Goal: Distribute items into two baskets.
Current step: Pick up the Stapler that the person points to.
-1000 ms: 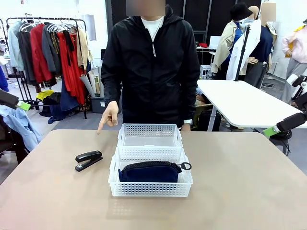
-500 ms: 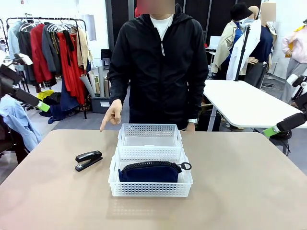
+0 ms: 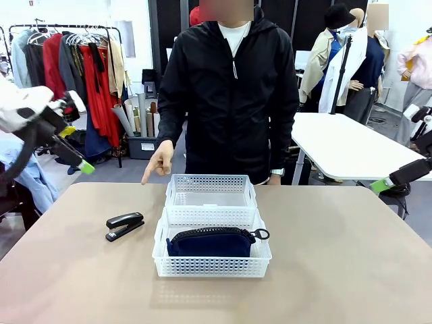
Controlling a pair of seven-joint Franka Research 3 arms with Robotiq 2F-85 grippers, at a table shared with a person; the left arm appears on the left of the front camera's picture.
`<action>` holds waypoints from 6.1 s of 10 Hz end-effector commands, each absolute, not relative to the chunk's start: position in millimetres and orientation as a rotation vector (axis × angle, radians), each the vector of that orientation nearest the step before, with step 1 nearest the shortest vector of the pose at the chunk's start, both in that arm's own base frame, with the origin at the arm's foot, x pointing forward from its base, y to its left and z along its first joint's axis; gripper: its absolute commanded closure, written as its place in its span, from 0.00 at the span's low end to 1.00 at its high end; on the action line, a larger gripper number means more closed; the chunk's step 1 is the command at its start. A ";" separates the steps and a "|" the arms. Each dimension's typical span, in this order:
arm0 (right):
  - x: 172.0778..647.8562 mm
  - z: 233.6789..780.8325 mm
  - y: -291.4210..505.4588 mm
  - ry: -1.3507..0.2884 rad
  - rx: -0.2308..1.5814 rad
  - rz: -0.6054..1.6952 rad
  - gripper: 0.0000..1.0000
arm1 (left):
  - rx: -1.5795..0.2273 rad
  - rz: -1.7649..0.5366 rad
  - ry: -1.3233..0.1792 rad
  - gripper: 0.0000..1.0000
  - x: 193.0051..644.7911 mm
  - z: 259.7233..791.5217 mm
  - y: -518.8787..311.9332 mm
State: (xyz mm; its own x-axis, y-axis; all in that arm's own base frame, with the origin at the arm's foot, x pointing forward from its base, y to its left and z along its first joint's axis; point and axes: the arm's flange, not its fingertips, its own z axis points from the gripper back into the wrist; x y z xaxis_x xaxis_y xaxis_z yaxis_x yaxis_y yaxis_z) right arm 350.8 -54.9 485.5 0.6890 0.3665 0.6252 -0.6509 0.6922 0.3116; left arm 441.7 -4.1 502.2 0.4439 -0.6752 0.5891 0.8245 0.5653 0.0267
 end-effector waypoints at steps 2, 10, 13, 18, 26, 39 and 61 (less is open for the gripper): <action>350.6 486.2 -55.3 -0.556 0.556 0.605 0.00 | -0.177 -1.037 -0.541 0.00 461.4 478.5 -30.2; 350.6 486.2 -55.3 -0.556 0.556 0.605 0.00 | -0.015 -1.108 -0.261 0.00 518.0 419.5 -104.8; 350.6 486.2 -55.3 -0.556 0.556 0.605 0.00 | 0.024 -1.061 -0.174 0.00 535.7 393.0 -120.3; 350.6 486.2 -55.3 -0.556 0.556 0.605 0.00 | 0.021 -1.062 -0.090 0.00 530.0 355.5 -136.1; 350.6 486.2 -55.3 -0.556 0.556 0.605 0.00 | 0.050 -1.052 -0.026 0.00 531.8 311.9 -139.9; 350.6 486.2 -55.3 -0.556 0.556 0.605 0.00 | 0.029 -1.010 -0.031 1.00 534.2 320.9 -135.4; 350.6 486.2 -55.3 -0.556 0.556 0.605 0.00 | -0.043 -0.900 -0.326 1.00 440.3 517.4 53.2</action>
